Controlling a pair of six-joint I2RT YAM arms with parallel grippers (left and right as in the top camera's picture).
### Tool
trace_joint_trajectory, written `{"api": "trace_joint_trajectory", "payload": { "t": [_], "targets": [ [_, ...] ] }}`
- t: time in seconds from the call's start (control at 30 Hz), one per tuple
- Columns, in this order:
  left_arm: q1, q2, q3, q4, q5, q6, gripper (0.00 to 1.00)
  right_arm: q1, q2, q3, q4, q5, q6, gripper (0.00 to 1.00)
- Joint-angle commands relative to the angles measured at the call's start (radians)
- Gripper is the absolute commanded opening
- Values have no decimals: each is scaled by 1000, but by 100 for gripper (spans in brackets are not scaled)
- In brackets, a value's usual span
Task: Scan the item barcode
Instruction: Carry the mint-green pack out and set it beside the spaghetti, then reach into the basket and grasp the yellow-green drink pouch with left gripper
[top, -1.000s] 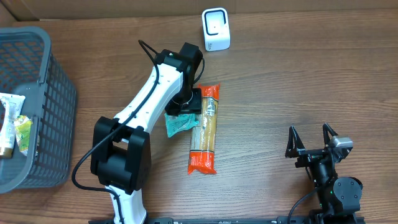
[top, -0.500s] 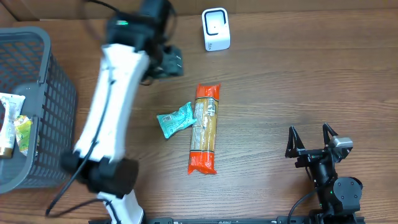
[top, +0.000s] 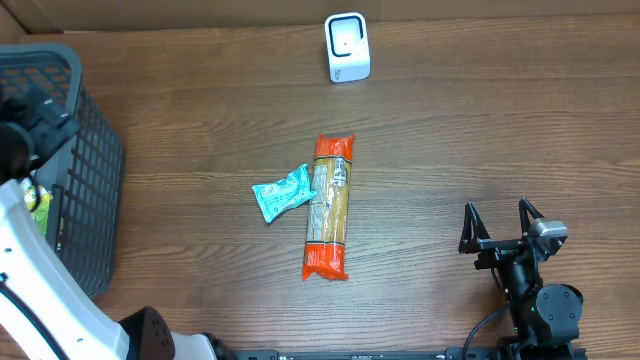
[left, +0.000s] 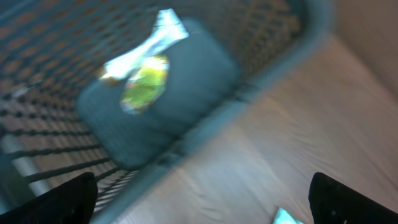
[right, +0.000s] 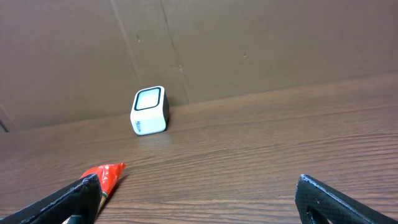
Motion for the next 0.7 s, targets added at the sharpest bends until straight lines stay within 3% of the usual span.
{"api": "trace_joint_trajectory", "payload": {
  "t": [0.0,0.13,0.3,0.67],
  "targets": [
    [137,15,-69,11,-2,39,100,6,-7,-9,7,10,-1,100],
    [248,15,-179,60,-21,51,100,5,-7,-9,7,10,-1,100],
    [333,15,-341,196,64,120,99,6,-7,-9,7,10,-1,100],
    [340,22,-762,560,23,504,100,6,-7,-9,7,10,-1,100]
  ]
}}
